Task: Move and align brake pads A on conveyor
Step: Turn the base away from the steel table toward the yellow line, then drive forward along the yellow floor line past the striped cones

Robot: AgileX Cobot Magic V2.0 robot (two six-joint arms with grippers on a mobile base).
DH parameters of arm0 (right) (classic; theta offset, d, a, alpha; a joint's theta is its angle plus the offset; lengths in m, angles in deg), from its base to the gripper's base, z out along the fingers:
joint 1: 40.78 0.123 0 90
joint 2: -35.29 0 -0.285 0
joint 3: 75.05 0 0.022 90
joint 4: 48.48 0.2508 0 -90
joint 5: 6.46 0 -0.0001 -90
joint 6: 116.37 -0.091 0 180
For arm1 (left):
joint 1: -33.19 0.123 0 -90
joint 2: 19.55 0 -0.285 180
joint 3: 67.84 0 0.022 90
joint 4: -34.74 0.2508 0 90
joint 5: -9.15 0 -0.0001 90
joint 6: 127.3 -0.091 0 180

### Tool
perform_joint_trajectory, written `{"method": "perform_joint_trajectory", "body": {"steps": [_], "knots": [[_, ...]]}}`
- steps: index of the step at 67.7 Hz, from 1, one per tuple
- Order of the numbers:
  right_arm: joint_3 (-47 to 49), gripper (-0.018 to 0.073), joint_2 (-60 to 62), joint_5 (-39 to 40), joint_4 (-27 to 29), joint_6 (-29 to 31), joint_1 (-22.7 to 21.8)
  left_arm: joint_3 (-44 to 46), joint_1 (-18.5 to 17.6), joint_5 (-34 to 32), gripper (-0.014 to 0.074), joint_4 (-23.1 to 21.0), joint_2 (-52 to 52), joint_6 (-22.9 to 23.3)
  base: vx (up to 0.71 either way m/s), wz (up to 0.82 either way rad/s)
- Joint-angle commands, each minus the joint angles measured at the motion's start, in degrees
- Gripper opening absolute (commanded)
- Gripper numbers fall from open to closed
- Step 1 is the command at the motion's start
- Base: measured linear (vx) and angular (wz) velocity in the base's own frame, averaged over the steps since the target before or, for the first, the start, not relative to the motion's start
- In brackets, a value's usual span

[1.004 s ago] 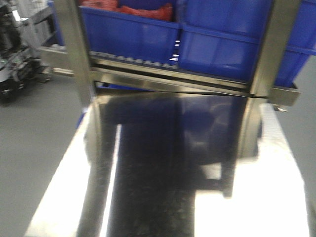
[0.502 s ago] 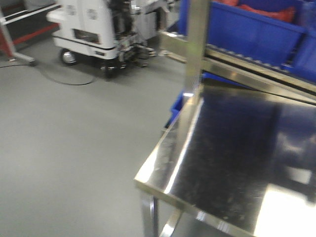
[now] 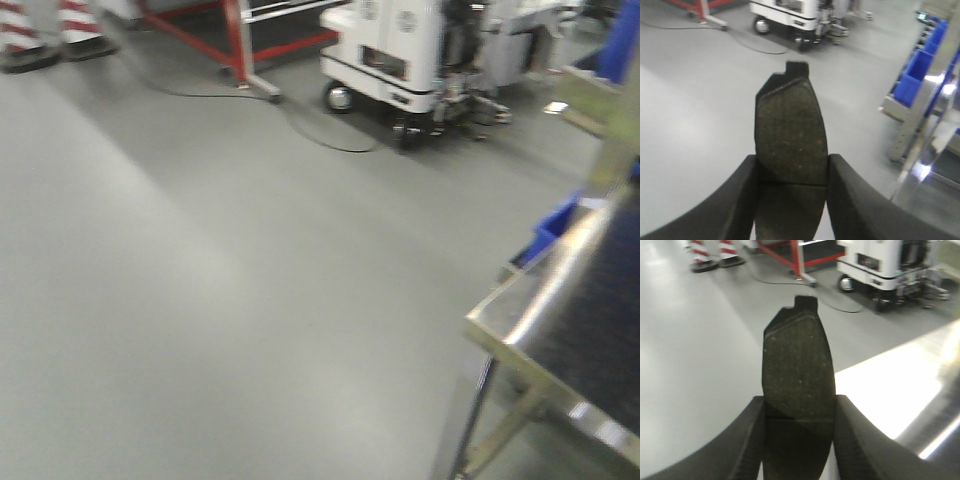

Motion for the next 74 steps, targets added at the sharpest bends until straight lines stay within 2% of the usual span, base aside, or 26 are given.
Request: {"method": "perform_joint_trajectory", "body": {"steps": [1, 48, 74], "knots": [[1.6, -0.0004, -0.6, 5.1, -1.5, 0.6, -0.2, 1.5, -0.2, -5.6, -0.0006, 0.7, 0.1, 0.4, -0.22, 0.84], [1.6, -0.0004, -0.6, 5.1, -1.5, 0.6, -0.2, 1.5, -0.2, -5.6, -0.0006, 0.7, 0.1, 0.4, -0.14, 0.87], [1.6, -0.0004, -0.6, 5.1, -1.5, 0.6, -0.2, 1.5, -0.2, -5.6, -0.0006, 0.7, 0.1, 0.4, -0.02, 0.44]]}}
